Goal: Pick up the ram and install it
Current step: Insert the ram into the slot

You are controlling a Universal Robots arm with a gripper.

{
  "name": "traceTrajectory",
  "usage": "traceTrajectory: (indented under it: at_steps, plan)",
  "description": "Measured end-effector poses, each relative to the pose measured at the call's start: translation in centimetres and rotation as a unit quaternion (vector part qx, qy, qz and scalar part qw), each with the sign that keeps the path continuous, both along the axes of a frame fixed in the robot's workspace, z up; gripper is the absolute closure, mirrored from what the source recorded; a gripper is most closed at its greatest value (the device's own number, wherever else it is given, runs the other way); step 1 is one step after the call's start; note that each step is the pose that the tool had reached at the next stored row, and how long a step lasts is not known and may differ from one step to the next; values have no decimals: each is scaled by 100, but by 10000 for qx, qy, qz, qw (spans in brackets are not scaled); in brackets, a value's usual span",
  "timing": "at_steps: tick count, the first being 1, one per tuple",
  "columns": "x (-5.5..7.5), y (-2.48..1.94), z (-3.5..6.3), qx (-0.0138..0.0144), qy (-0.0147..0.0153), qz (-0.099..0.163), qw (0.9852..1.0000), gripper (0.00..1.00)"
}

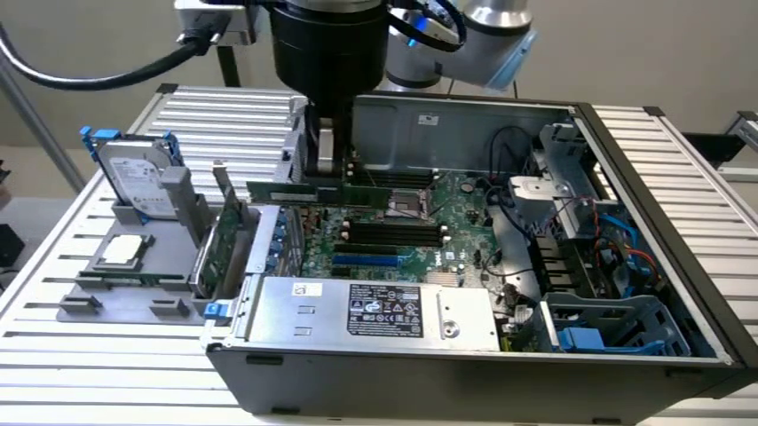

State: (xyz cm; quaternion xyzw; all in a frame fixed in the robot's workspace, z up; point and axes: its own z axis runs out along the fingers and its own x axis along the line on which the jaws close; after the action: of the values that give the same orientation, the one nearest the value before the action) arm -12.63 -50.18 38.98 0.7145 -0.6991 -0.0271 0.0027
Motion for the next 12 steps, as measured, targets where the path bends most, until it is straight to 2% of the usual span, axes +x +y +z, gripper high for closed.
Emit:
traceTrajectory:
  at_steps: [7,12]
  plan:
    - [319,48,-83,0,8,0,10000,100]
    - [525,149,-165,-1,8,0,10000,100]
